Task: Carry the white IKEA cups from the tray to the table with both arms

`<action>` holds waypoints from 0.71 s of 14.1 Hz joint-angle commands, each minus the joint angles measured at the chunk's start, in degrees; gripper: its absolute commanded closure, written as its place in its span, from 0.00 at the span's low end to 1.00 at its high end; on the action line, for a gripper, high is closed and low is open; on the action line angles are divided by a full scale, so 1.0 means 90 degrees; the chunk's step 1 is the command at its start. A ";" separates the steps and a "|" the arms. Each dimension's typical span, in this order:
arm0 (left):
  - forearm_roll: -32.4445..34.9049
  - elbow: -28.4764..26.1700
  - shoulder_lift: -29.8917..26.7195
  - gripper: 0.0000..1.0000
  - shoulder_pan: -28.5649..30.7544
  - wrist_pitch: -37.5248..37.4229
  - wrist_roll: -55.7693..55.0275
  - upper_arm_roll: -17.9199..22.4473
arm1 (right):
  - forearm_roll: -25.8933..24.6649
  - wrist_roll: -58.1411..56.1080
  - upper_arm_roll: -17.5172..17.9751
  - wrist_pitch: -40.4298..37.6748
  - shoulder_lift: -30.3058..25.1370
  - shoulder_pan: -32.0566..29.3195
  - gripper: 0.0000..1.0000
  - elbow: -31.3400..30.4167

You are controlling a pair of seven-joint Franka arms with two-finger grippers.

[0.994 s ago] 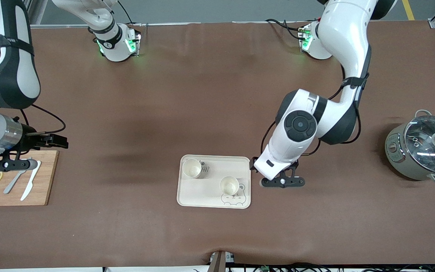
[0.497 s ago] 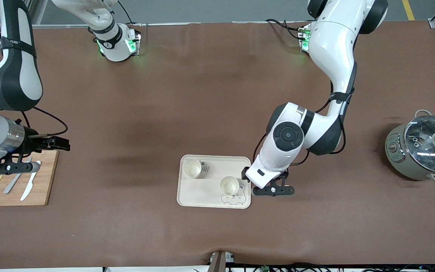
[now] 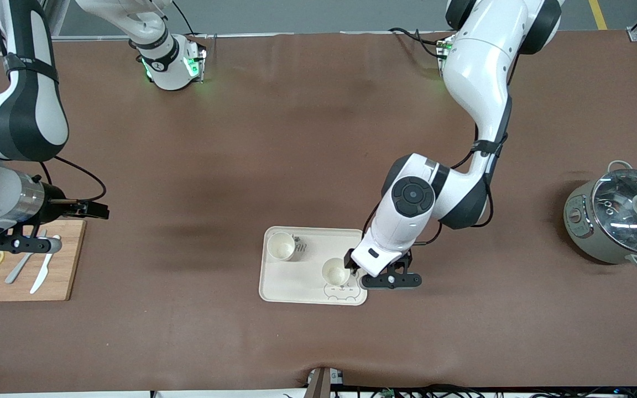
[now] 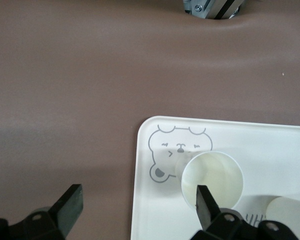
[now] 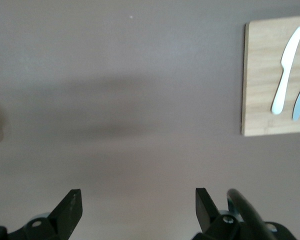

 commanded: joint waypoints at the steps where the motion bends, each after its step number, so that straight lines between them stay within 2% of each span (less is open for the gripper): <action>1: -0.0087 0.0207 0.0301 0.00 -0.0070 0.0339 -0.0068 0.0053 | 0.0157 0.0410 0.0009 -0.0181 0.0052 0.0017 0.00 0.0123; 7: -0.0087 0.0207 0.0574 0.00 -0.0148 0.0934 -0.0077 0.0052 | 0.0528 0.1310 0.0009 -0.0308 0.0062 0.0017 0.00 0.0084; 10: -0.0087 0.0198 0.0672 0.00 -0.0207 0.1150 -0.0068 0.0072 | 0.0529 0.1505 -0.0001 -0.0512 0.0159 -0.0052 0.00 0.0084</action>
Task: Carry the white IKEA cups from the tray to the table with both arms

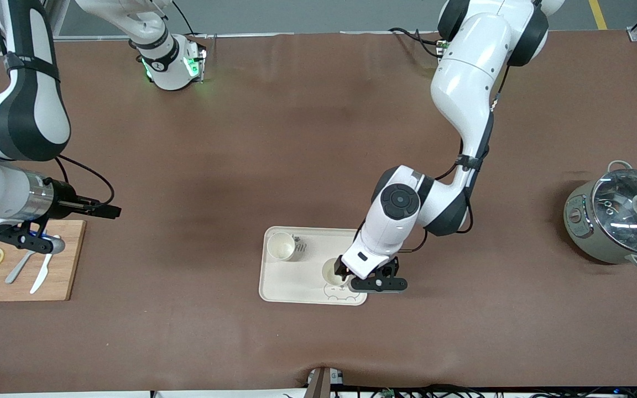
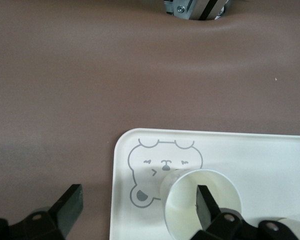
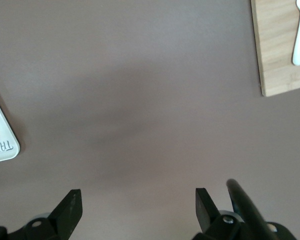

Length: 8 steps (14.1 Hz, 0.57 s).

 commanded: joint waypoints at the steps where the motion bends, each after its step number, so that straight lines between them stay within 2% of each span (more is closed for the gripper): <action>1: -0.0087 0.0173 0.0165 0.00 -0.0079 0.0163 -0.0067 0.0075 | 0.0091 0.0386 0.0008 -0.0363 0.0109 -0.0074 0.00 0.0087; 8: -0.0087 0.0144 0.0262 0.00 -0.0099 0.0349 -0.0076 0.0066 | 0.0120 0.1772 0.0018 -0.0804 0.0245 0.0169 0.00 0.0067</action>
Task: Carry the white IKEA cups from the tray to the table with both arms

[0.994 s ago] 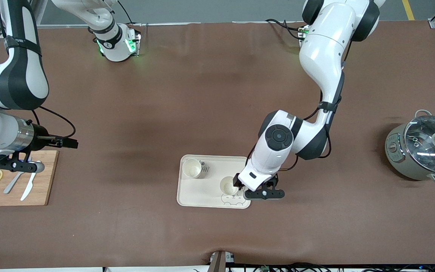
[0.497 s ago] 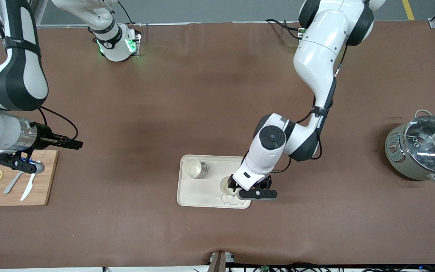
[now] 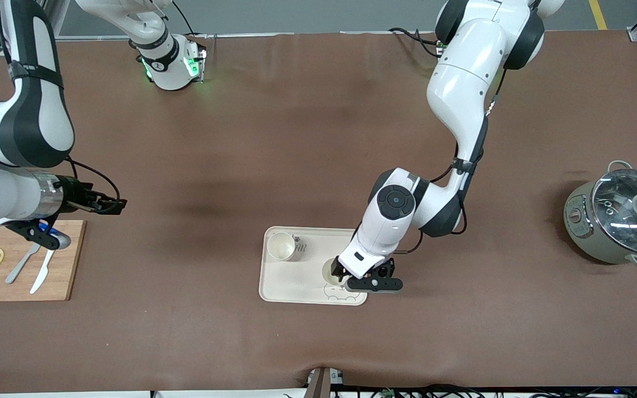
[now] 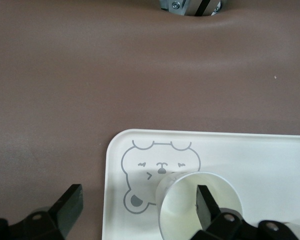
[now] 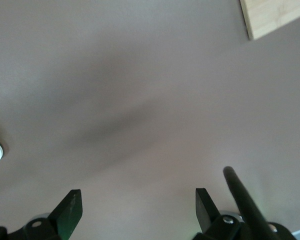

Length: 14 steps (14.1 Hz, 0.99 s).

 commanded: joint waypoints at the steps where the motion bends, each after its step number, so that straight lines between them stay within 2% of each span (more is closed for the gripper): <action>1: -0.0087 0.0133 0.0140 0.00 -0.0064 0.0147 -0.0076 0.0066 | 0.0098 0.0508 0.0008 -0.0065 0.0116 0.0087 0.00 0.0092; 5: -0.0087 0.0114 0.0188 0.00 -0.0055 0.0216 -0.0067 0.0066 | 0.0683 0.0548 -0.0002 0.0081 0.0369 0.0077 0.00 0.0151; 8: -0.0087 0.0114 0.0256 0.00 -0.0064 0.0216 -0.0076 0.0066 | 0.0714 0.1190 -0.0002 0.0588 0.0390 0.0154 0.00 0.0161; 14: -0.0087 0.0104 0.0374 0.00 -0.0133 0.0343 -0.0252 0.0066 | 0.0704 0.1738 0.0008 0.0735 0.0663 0.0428 0.00 0.0161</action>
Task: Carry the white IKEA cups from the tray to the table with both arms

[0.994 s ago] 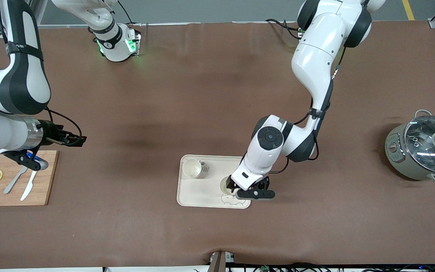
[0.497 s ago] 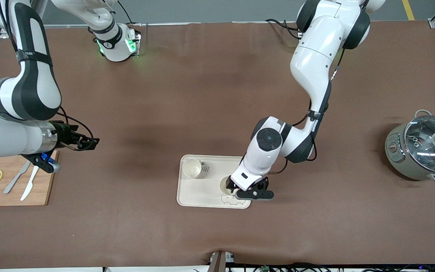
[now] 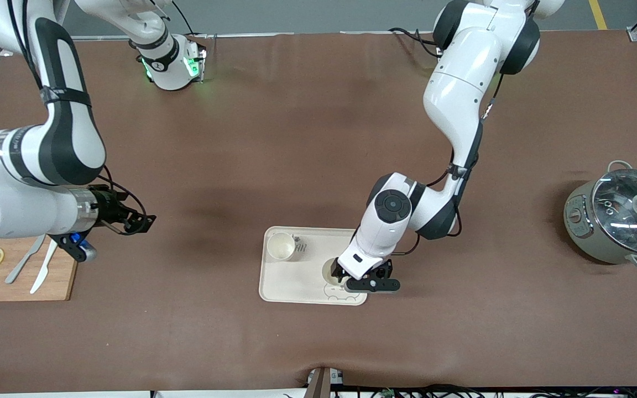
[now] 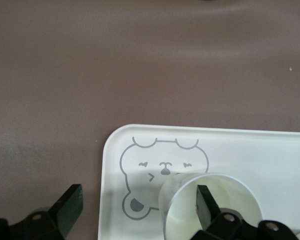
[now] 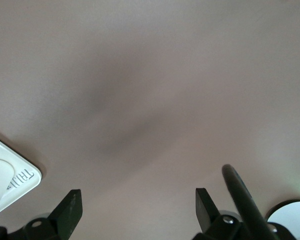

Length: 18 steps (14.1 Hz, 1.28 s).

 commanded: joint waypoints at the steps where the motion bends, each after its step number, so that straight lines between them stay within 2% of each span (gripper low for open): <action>1: -0.0087 0.0106 0.0111 0.00 -0.0125 0.0110 -0.0194 0.0065 | 0.0075 0.0430 -0.0023 0.0146 0.0177 0.0211 0.00 0.0153; 7: -0.0038 0.0028 0.0053 0.00 -0.0213 -0.0027 -0.0244 0.0065 | 0.0094 0.1046 -0.0014 0.0469 0.0334 0.0592 0.00 0.0182; 14: -0.0038 0.0028 0.0043 0.00 -0.0135 -0.0027 -0.0234 0.0074 | 0.0650 0.1563 -0.0023 0.1406 0.0626 0.1129 0.00 0.0182; 18: -0.0048 0.0028 0.0033 0.00 -0.0135 -0.0027 -0.0234 0.0084 | 0.0681 0.2139 -0.0023 0.1855 0.0783 0.1461 0.00 0.0192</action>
